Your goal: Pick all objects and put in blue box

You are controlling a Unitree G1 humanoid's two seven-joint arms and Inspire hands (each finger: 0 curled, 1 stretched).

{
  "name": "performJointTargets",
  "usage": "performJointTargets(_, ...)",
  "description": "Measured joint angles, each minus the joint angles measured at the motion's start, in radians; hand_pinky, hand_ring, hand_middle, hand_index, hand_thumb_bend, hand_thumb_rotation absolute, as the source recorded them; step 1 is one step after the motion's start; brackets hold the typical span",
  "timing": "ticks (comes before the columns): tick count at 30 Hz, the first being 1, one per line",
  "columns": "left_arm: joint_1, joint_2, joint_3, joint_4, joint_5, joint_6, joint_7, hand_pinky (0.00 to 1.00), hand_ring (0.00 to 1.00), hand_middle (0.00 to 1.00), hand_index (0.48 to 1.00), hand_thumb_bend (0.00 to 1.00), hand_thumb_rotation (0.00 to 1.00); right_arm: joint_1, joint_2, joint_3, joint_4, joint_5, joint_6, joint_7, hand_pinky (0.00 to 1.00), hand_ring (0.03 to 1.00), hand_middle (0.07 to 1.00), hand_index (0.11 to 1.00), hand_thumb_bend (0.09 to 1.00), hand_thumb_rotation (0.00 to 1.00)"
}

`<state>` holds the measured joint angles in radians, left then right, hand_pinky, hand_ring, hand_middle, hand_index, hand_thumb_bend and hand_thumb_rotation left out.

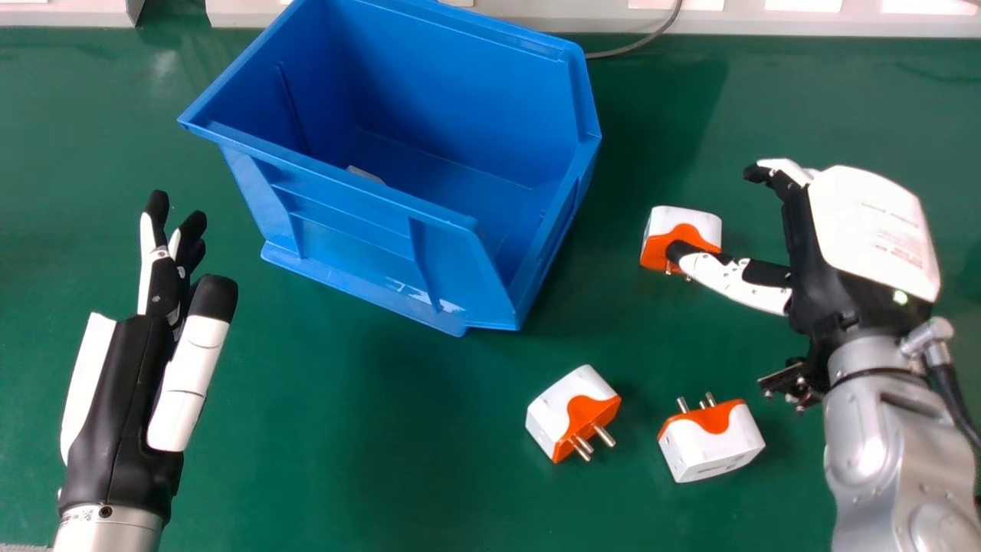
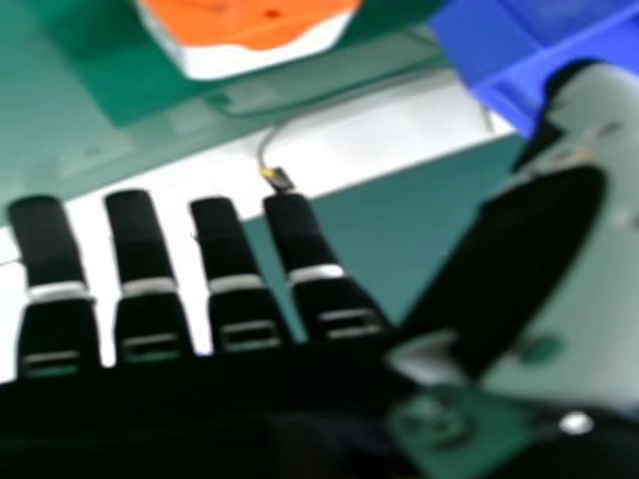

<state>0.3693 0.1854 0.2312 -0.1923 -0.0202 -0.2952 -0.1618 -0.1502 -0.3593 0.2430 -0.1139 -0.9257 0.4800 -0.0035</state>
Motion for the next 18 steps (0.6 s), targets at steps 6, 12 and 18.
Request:
performJointTargets(6, 0.001, -0.001, 0.000, 0.000, 0.000, -0.001, -0.001, 0.96, 1.00, 1.00, 1.000, 0.87, 1.00, -0.064, -0.072, 0.033, 0.089, -0.023, -0.063, 0.032, 0.66, 0.764, 0.807, 0.794, 0.565, 0.60)
performJointTargets(12, 0.009, 0.000, 0.001, -0.001, 0.001, -0.001, -0.001, 0.95, 1.00, 1.00, 1.000, 0.86, 1.00, -0.125, -0.165, 0.075, 0.196, -0.030, -0.178, 0.071, 0.69, 0.778, 0.818, 0.799, 0.598, 0.63)
performJointTargets(18, 0.014, 0.000, 0.001, -0.008, 0.002, -0.002, 0.001, 0.95, 0.99, 0.99, 1.000, 0.86, 1.00, -0.236, -0.232, 0.117, 0.332, -0.031, -0.294, 0.122, 0.73, 0.827, 0.869, 0.847, 0.667, 0.69)
